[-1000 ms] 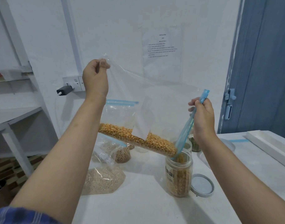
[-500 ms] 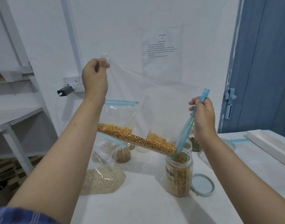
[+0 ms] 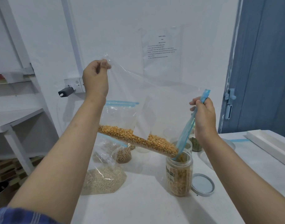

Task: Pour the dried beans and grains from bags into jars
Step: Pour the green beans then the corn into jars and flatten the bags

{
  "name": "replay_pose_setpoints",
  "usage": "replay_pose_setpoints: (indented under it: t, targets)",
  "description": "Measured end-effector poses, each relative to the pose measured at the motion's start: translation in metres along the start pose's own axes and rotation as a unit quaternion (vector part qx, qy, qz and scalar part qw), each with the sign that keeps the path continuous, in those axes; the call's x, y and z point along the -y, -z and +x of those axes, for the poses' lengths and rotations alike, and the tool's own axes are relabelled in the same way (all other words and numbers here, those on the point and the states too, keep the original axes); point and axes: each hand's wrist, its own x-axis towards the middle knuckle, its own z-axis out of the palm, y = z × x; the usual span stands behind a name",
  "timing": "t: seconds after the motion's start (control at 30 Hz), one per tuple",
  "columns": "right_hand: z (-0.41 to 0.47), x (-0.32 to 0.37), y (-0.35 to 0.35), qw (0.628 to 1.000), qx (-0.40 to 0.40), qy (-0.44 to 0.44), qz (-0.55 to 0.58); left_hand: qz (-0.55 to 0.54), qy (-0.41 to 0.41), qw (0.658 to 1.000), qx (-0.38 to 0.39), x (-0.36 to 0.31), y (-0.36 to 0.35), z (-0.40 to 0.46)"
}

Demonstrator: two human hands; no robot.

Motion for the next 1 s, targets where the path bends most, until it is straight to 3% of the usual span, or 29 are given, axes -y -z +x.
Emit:
replay_pose_setpoints:
  t: [0.6, 1.0]
  targets:
    - [0.002, -0.002, 0.0, 1.0, 0.003, 0.001, -0.008, 0.001, -0.018, 1.0, -0.004, 0.006, 0.0, -0.001]
    - [0.002, -0.006, 0.001, 1.0, -0.002, 0.001, -0.013, 0.071, -0.081, 0.992, 0.061, 0.019, 0.013, -0.006]
